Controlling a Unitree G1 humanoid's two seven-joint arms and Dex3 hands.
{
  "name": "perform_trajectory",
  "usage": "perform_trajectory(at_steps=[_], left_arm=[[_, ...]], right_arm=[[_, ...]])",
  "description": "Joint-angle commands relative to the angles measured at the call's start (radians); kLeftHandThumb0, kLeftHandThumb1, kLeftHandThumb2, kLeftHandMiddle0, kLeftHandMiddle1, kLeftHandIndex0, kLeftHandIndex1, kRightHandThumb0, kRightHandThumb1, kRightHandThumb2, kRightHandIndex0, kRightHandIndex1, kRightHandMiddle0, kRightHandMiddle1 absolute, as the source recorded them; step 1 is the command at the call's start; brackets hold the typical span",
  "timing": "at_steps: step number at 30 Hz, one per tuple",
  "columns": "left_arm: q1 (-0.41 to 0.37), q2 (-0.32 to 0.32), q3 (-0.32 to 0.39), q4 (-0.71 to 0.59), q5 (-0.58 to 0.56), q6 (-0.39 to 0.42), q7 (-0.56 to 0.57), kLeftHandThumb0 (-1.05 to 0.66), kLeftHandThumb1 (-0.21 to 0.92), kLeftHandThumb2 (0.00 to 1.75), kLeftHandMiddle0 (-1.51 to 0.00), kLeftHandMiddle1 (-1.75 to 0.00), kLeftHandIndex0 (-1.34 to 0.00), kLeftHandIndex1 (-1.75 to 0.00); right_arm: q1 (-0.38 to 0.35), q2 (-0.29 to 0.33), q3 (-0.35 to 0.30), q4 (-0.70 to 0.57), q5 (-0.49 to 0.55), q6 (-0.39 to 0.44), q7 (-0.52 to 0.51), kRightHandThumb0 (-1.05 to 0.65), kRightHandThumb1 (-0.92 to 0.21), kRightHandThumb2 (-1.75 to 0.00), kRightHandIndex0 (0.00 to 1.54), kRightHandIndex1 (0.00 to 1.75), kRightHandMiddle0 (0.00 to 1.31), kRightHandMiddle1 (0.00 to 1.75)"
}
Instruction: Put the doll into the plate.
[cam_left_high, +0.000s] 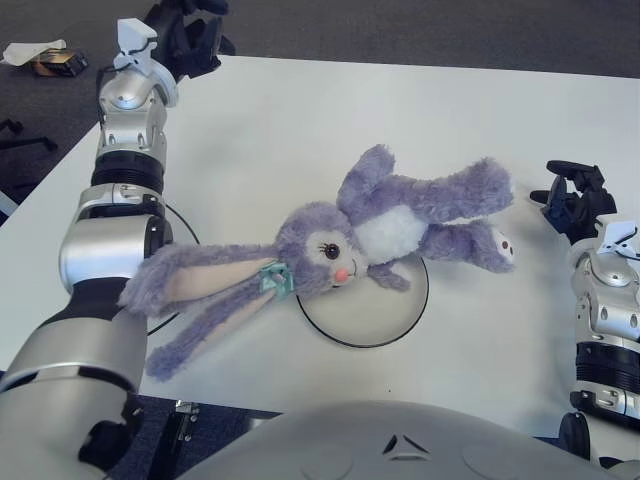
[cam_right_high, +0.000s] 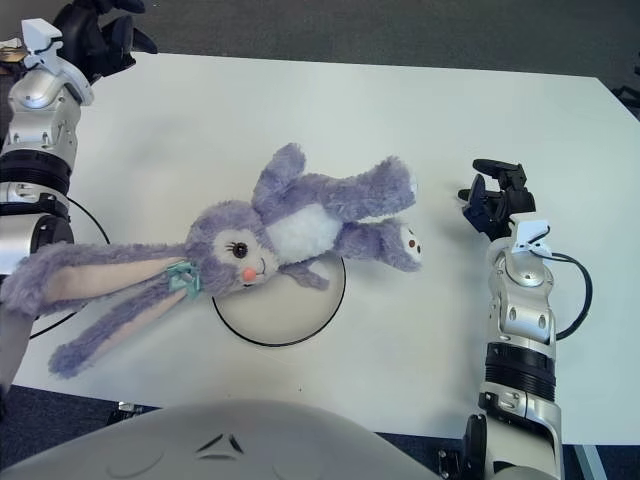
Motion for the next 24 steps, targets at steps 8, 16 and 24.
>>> perform_trajectory(at_steps=[8, 16, 24], left_arm=[[-0.198, 0.038, 0.005, 0.008, -0.004, 0.052, -0.020, -0.01, 0.69, 0.84, -0.43, -1.61, -0.14, -1.75], [-0.218, 0.037, 0.020, 0.003, -0.015, 0.047, -0.020, -0.01, 0.73, 0.76, -0.41, -1.57, -0.14, -1.75], [-0.198, 0.006, 0.046, -0.021, -0.055, 0.044, -0.024, -0.01, 0.78, 0.69, -0.40, -1.54, -0.13, -1.75]], right_arm=[[0.011, -0.004, 0.005, 0.006, 0.007, 0.024, 0.008, -0.62, -0.92, -0.89, 0.24, 1.22, 0.00, 1.18], [0.010, -0.002, 0.013, 0.019, 0.004, 0.021, 0.006, -0.63, -0.92, -0.89, 0.23, 1.23, 0.00, 1.16], [0.004, -0.002, 0.021, 0.025, 0.000, 0.024, -0.001, -0.63, -0.92, -0.90, 0.22, 1.22, 0.00, 1.14]])
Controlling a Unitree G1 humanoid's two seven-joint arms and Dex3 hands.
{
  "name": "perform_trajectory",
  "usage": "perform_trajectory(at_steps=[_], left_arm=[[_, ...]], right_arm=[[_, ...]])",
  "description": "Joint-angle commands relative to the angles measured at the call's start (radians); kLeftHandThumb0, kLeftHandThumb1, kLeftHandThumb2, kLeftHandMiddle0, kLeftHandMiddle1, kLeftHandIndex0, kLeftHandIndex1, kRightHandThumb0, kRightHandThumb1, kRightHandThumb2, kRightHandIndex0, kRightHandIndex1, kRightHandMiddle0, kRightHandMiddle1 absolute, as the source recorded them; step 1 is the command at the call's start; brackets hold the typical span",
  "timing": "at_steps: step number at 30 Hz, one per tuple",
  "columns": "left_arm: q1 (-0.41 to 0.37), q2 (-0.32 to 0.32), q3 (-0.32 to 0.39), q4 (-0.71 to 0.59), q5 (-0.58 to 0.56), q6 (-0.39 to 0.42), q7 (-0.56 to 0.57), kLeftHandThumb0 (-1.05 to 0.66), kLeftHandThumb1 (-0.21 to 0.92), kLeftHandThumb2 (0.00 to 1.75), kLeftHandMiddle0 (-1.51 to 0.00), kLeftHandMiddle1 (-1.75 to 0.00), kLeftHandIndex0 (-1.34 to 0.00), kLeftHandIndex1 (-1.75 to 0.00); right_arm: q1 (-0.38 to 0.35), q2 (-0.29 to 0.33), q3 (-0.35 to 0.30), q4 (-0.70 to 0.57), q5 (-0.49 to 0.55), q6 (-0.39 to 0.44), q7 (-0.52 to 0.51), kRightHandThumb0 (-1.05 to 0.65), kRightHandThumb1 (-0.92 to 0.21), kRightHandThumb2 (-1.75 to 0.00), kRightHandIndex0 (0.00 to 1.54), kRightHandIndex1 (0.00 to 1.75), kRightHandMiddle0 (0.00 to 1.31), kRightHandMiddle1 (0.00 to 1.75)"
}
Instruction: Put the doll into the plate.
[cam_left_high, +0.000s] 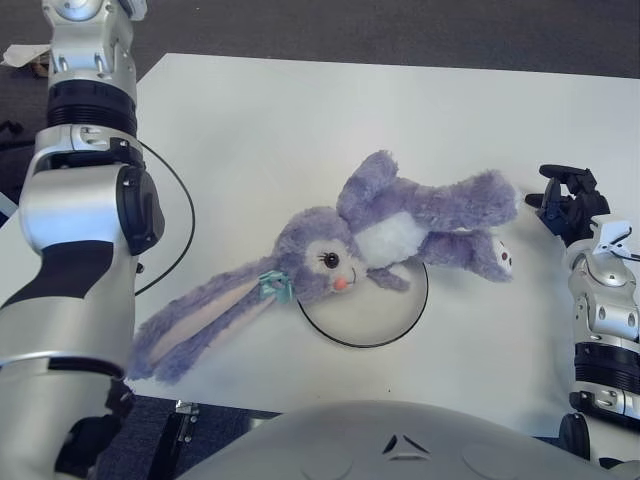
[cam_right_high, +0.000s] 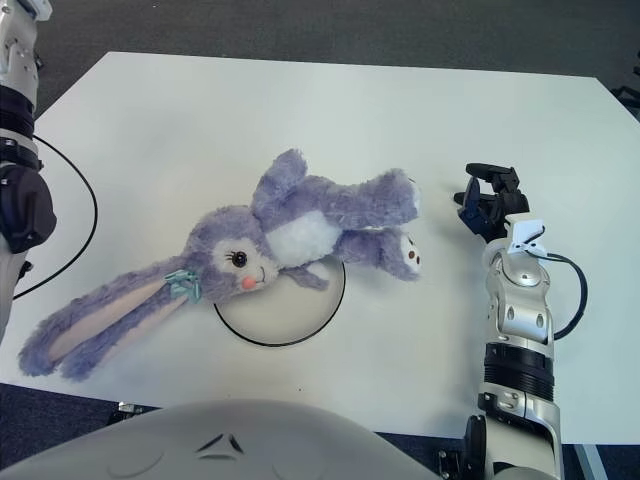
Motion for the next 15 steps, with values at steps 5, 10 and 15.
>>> perform_trajectory(at_steps=[5, 10, 15], left_arm=[[0.040, -0.031, 0.024, -0.014, -0.048, 0.027, -0.045, -0.01, 0.82, 0.63, -0.37, -1.54, -0.12, -1.75], [0.045, -0.040, 0.029, -0.022, -0.069, 0.081, -0.063, -0.01, 0.75, 0.72, -0.39, -1.54, -0.17, -1.75], [0.083, -0.069, 0.030, -0.066, -0.083, 0.108, -0.053, -0.01, 0.65, 0.84, -0.42, -1.53, -0.26, -1.75]], right_arm=[[0.002, 0.001, 0.007, 0.018, -0.004, 0.007, -0.014, -0.63, -0.92, -0.90, 0.23, 1.21, 0.00, 1.13], [0.001, 0.003, 0.008, 0.011, -0.002, 0.002, -0.020, -0.63, -0.92, -0.90, 0.24, 1.20, 0.00, 1.13], [-0.008, 0.003, 0.009, 0.007, 0.002, 0.010, -0.024, -0.63, -0.92, -0.90, 0.25, 1.20, 0.00, 1.12]])
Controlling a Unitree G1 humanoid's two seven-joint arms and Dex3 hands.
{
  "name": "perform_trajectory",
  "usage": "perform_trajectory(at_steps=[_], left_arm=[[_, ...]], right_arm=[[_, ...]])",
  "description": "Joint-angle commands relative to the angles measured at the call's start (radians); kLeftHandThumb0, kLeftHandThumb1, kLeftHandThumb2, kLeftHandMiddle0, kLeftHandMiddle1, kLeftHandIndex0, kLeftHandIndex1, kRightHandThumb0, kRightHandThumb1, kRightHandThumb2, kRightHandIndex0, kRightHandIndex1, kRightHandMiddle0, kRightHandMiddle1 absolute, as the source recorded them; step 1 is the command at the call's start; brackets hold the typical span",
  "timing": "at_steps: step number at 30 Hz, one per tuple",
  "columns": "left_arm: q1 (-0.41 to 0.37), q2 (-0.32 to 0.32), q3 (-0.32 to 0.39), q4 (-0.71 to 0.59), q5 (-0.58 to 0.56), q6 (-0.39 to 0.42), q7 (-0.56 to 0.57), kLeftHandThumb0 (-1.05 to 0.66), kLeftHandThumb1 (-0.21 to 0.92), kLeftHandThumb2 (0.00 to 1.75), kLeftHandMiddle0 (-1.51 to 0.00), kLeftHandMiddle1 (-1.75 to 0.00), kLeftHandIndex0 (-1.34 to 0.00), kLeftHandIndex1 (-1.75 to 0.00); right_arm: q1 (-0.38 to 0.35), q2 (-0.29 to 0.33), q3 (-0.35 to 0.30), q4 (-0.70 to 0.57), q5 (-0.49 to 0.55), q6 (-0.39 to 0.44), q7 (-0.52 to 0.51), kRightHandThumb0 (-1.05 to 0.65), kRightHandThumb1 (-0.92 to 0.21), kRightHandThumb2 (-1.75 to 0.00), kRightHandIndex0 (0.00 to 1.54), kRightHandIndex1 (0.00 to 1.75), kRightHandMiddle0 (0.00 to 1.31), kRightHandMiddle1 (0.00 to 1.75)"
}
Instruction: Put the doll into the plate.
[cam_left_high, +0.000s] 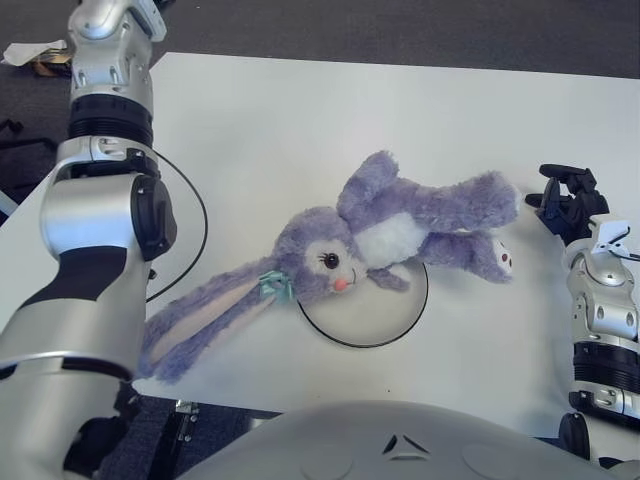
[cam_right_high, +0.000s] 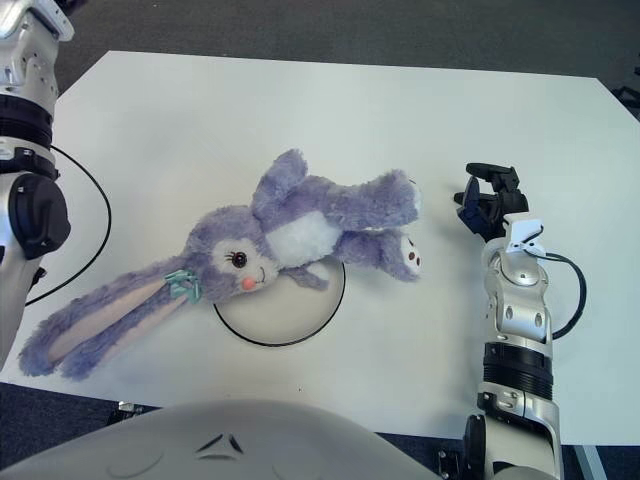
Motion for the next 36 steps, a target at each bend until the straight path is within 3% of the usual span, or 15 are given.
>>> perform_trajectory(at_steps=[1, 10, 14, 20, 24, 28, 31, 36], left_arm=[[0.039, -0.025, 0.009, -0.041, -0.016, 0.024, 0.002, -0.01, 0.63, 0.87, -0.42, -1.53, -0.28, -1.75], [0.123, -0.119, 0.002, -0.101, -0.023, 0.035, 0.039, -0.01, 0.54, 0.99, -0.43, -1.56, -0.37, -1.75], [0.162, -0.131, 0.002, 0.007, -0.006, -0.020, 0.013, -0.01, 0.52, 1.02, -0.46, -1.58, -0.36, -1.75], [0.334, -0.211, -0.033, -0.144, 0.008, -0.041, 0.053, -0.01, 0.57, 0.99, -0.42, -1.65, -0.26, -1.75], [0.338, -0.224, -0.038, -0.141, -0.001, -0.004, 0.047, -0.01, 0.60, 0.96, -0.41, -1.65, -0.25, -1.75], [0.420, -0.257, -0.079, -0.283, -0.010, 0.160, 0.036, -0.01, 0.60, 0.93, -0.42, -1.60, -0.26, -1.75], [0.464, -0.268, -0.084, -0.361, -0.031, 0.223, 0.029, -0.01, 0.60, 0.93, -0.44, -1.58, -0.27, -1.75], [0.497, -0.280, -0.079, -0.371, -0.045, 0.258, 0.017, -0.01, 0.57, 0.97, -0.47, -1.58, -0.28, -1.75]], right_arm=[[-0.006, 0.003, 0.003, 0.005, 0.003, 0.013, -0.007, -0.63, -0.92, -0.90, 0.25, 1.20, 0.00, 1.12], [-0.011, 0.009, 0.009, -0.005, 0.005, 0.019, -0.013, -0.61, -0.92, -0.89, 0.24, 1.22, 0.00, 1.16], [-0.010, 0.012, 0.016, 0.000, 0.002, 0.009, -0.017, -0.61, -0.92, -0.89, 0.23, 1.22, 0.00, 1.15], [-0.014, 0.024, 0.030, 0.005, -0.001, 0.002, -0.025, -0.61, -0.92, -0.88, 0.24, 1.22, 0.00, 1.16], [-0.014, 0.029, 0.036, -0.002, 0.000, 0.005, -0.029, -0.61, -0.92, -0.88, 0.24, 1.22, 0.00, 1.17], [-0.013, 0.042, 0.050, -0.015, -0.001, 0.016, -0.040, -0.60, -0.92, -0.88, 0.24, 1.22, 0.00, 1.16], [-0.013, 0.046, 0.055, -0.011, -0.002, 0.010, -0.046, -0.59, -0.92, -0.88, 0.24, 1.21, 0.00, 1.16], [-0.021, 0.063, 0.061, 0.010, -0.010, -0.012, -0.068, -0.57, -0.92, -0.88, 0.25, 1.22, 0.00, 1.21]])
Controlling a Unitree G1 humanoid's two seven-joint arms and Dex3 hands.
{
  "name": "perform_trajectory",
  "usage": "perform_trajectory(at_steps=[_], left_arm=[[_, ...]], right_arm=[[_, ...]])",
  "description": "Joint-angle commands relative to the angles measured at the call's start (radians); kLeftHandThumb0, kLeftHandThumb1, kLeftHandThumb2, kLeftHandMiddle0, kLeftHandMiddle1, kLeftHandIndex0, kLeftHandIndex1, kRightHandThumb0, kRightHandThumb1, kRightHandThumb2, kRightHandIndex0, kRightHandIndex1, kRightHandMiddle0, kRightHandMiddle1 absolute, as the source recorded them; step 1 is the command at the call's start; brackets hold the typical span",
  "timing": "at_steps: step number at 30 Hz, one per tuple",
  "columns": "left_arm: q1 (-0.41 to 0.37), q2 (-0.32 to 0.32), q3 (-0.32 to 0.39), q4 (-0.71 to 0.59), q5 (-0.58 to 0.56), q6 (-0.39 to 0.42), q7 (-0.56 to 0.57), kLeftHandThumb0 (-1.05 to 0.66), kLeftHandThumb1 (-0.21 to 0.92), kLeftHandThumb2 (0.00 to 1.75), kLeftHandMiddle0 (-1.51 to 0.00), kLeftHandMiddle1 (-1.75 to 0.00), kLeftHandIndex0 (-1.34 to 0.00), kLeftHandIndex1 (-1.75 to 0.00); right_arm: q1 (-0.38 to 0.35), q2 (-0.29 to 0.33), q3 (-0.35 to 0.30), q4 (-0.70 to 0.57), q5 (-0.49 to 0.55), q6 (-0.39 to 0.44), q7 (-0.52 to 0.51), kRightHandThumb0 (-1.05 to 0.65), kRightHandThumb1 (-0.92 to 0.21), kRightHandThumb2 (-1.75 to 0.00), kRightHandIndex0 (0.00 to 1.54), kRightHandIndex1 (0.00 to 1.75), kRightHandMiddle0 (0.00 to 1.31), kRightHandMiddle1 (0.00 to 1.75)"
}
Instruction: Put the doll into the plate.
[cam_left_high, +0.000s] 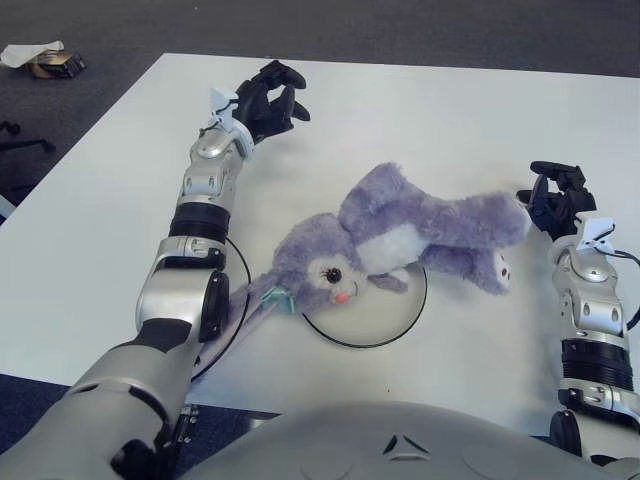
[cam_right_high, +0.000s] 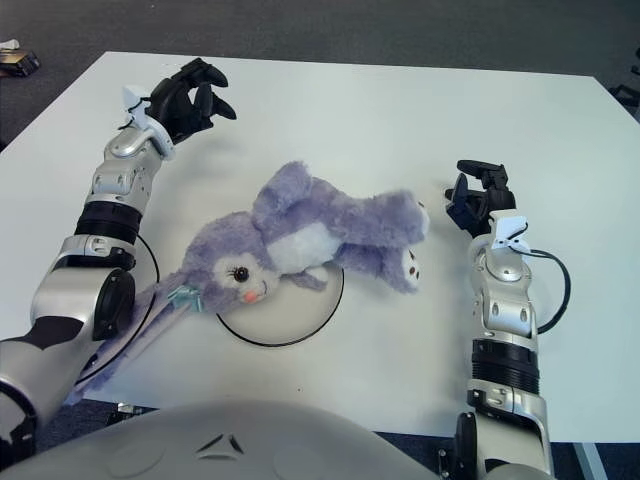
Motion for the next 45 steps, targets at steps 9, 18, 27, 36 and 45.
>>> perform_trajectory(at_steps=[9, 18, 27, 36, 45], left_arm=[[0.010, -0.018, 0.007, 0.229, 0.009, -0.090, -0.016, -0.01, 0.47, 1.10, -0.57, -1.61, -0.28, -1.75], [0.026, -0.035, 0.011, 0.263, 0.012, -0.117, -0.006, -0.01, 0.42, 1.18, -0.61, -1.63, -0.30, -1.75], [0.026, -0.051, 0.014, 0.345, 0.036, -0.168, 0.042, -0.01, 0.37, 1.24, -0.63, -1.66, -0.32, -1.75], [0.012, -0.064, 0.039, 0.501, 0.046, -0.245, 0.092, -0.01, 0.35, 1.26, -0.66, -1.64, -0.34, -1.75], [-0.001, -0.076, 0.057, 0.577, 0.047, -0.295, 0.132, -0.01, 0.34, 1.27, -0.66, -1.65, -0.34, -1.75]], right_arm=[[-0.016, 0.095, 0.007, 0.053, 0.013, -0.091, -0.063, -0.49, -0.92, -0.88, 0.30, 1.29, 0.00, 1.47], [-0.032, 0.142, -0.009, 0.075, 0.041, -0.144, -0.086, -0.35, -0.92, -0.54, 0.42, 1.33, 0.18, 1.74], [-0.028, 0.179, 0.001, 0.082, 0.048, -0.144, -0.109, -0.36, -0.87, -0.59, 0.50, 1.46, 0.23, 1.75], [-0.006, 0.188, 0.019, 0.116, 0.043, -0.166, -0.097, -0.37, -0.77, -0.74, 0.57, 1.51, 0.29, 1.75], [0.013, 0.181, 0.019, 0.134, 0.061, -0.164, -0.063, -0.37, -0.73, -0.78, 0.60, 1.52, 0.31, 1.75]])
